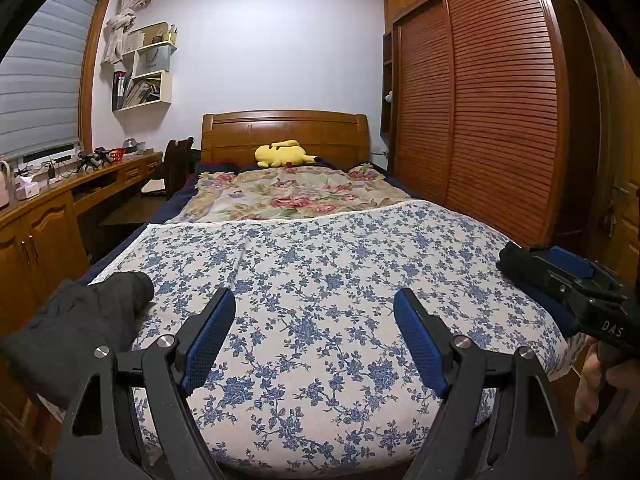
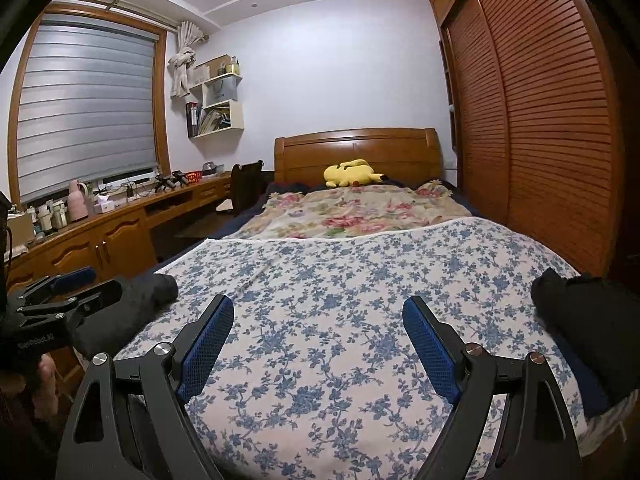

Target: Fold large clothes

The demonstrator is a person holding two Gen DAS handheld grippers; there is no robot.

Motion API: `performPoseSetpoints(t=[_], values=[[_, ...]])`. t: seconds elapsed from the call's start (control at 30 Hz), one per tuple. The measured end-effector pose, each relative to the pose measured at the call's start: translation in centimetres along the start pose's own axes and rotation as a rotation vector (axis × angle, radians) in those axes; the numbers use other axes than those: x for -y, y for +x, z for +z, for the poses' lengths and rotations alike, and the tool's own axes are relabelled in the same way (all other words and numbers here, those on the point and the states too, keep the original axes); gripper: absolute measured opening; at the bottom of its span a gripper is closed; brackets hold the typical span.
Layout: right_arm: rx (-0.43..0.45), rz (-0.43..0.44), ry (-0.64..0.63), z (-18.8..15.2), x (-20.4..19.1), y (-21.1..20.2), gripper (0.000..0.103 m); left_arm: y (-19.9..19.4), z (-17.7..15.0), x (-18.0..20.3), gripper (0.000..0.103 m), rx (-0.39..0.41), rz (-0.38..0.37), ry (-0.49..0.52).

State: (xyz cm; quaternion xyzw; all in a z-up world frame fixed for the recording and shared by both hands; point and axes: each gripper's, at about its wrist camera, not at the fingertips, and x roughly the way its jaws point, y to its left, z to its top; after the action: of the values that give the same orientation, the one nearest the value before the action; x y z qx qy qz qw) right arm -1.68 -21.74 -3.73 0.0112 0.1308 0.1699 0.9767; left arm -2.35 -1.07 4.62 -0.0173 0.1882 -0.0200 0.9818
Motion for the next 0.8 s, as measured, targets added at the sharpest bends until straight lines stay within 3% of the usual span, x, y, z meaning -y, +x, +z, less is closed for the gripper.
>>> performPoseSetpoints(t=[0.8], values=[[0.001,0.0,0.0,0.19,0.17,-0.42,0.087,0.14,-0.59,-0.3,0.082,-0.001,-0.002,-0.004]])
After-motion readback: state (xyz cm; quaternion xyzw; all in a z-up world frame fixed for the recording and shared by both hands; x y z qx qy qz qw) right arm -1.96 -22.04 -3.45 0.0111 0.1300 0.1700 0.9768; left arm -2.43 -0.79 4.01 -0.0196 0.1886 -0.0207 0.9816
